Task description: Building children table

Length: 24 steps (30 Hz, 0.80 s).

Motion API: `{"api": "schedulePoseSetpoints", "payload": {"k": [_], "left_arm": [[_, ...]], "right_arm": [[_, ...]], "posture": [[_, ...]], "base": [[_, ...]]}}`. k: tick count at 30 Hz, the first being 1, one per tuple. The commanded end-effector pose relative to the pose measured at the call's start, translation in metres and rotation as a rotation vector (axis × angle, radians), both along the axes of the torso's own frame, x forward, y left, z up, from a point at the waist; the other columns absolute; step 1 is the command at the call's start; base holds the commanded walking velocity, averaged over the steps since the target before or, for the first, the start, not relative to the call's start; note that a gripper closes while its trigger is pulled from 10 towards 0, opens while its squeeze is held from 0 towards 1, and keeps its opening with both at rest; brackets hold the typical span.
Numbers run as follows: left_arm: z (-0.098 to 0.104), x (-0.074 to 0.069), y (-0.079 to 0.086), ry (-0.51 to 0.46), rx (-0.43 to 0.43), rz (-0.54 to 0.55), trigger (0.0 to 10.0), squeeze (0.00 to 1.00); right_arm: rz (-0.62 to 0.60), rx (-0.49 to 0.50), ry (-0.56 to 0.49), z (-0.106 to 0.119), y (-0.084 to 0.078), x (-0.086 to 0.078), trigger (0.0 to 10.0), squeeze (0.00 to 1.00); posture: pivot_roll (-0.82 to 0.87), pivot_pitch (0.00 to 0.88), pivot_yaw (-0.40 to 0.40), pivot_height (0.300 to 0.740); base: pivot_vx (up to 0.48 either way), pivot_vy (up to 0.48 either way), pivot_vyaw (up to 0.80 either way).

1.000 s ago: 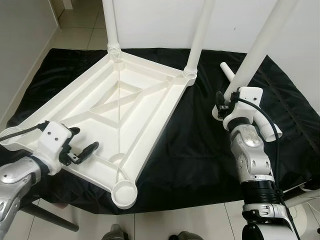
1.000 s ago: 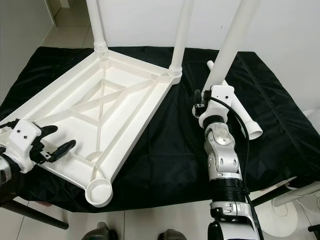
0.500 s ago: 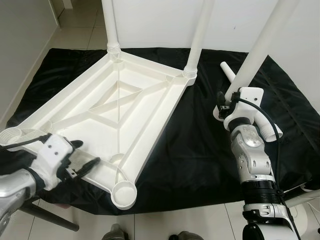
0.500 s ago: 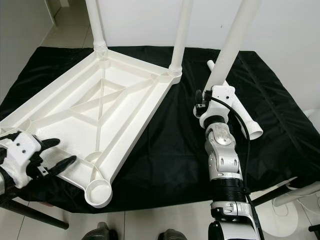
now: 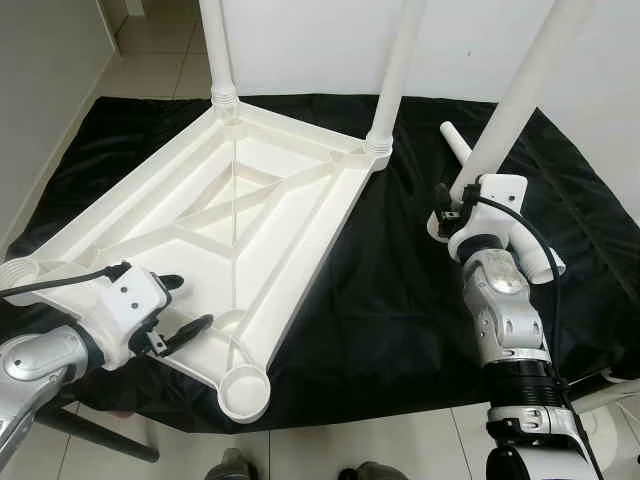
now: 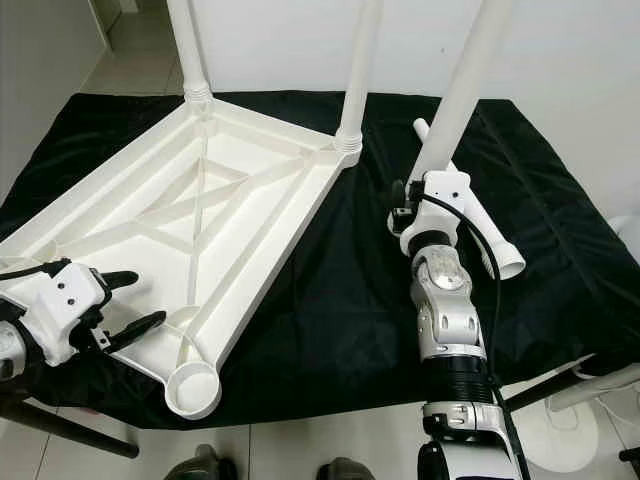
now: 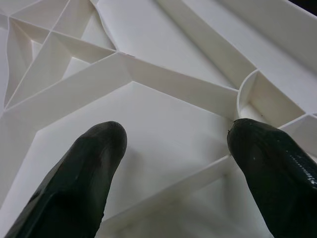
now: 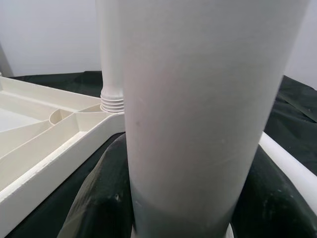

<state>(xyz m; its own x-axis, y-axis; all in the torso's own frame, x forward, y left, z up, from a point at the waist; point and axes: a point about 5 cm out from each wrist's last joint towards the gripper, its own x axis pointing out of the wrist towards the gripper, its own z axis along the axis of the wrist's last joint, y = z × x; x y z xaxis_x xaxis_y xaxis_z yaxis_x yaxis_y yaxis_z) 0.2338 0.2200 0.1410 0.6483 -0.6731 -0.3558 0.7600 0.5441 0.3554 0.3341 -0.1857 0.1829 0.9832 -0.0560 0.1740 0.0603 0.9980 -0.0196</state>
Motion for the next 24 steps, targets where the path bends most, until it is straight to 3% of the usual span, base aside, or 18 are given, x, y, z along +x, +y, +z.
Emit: {"api": "schedulePoseSetpoints", "payload": {"k": [1,8,16,21,24], "left_arm": [[-0.014,-0.023,-0.005,0.261,0.060,-0.391,10.0,0.00],[-0.007,-0.024,0.011,0.265,0.079,-0.366,10.0,0.00],[0.001,-0.029,0.007,0.250,0.044,-0.369,10.0,0.00],[-0.002,-0.026,0.002,0.222,0.039,-0.363,10.0,0.00],[-0.006,-0.014,0.002,0.205,0.027,-0.347,10.0,0.00]], "right_arm": [[-0.010,-0.005,-0.021,0.005,-0.002,-0.001,10.0,0.00],[-0.027,-0.009,-0.023,0.005,-0.007,-0.002,10.0,0.00],[-0.008,-0.001,-0.020,0.003,0.000,0.000,10.0,0.00],[0.009,-0.005,-0.017,0.004,0.004,0.003,10.0,0.00],[0.007,-0.004,-0.021,0.006,0.002,0.003,10.0,0.00]], "posture": [[-0.02,0.066,0.009,0.740],[-0.02,0.063,0.019,0.740],[0.01,0.064,0.006,0.740],[0.01,0.065,-0.005,0.740],[0.00,0.065,-0.007,0.740]], "base": [[0.000,0.000,0.00],[0.000,0.000,0.00],[0.000,0.000,0.00],[0.000,0.000,0.00],[0.000,0.000,0.00]]}}
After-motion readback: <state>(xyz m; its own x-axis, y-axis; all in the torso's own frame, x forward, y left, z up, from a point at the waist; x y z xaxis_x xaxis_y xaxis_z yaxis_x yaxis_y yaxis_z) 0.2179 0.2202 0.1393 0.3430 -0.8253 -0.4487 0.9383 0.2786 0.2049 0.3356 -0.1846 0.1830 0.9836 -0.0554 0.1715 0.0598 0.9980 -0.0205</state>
